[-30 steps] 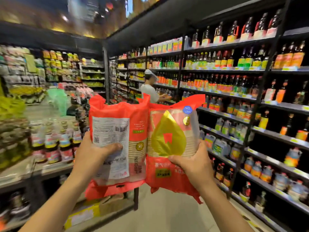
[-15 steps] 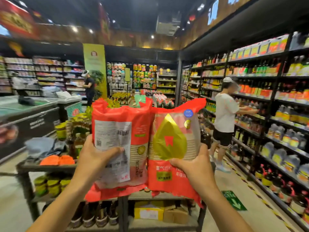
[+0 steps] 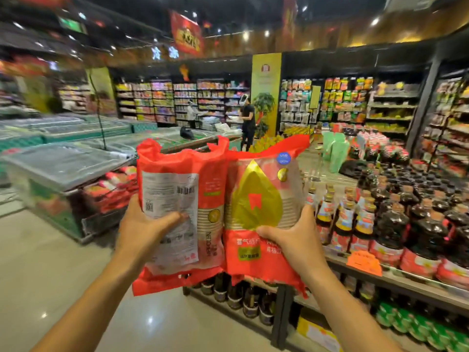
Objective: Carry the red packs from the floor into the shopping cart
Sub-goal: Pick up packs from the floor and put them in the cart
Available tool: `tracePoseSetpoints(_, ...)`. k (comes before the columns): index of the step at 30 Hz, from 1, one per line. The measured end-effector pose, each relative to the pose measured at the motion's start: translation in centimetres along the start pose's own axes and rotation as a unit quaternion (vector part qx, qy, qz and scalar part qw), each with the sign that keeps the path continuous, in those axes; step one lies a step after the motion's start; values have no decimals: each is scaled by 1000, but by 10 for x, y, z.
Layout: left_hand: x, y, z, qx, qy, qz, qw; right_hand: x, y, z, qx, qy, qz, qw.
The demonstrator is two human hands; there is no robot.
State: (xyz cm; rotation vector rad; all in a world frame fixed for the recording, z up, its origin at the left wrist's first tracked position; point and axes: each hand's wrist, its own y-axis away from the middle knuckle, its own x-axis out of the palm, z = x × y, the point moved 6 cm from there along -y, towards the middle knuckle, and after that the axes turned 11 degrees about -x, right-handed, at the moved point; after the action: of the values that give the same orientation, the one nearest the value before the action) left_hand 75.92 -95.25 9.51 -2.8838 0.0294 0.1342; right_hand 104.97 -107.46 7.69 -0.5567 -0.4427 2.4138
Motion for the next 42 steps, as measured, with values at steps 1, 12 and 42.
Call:
tracePoseSetpoints(1,-9,-7,2,-3,-9,-17,1000,13,-9,-1,-3,-11,15,1000)
tracePoseSetpoints(12,-59,-91,26,-20,-60,-144,987,134,-125,-16,-43,-84,123,988)
tracePoseSetpoints(42,-249,-352,137,-81,-107,-293,947,506,-305,4,-72,-141,232,960)
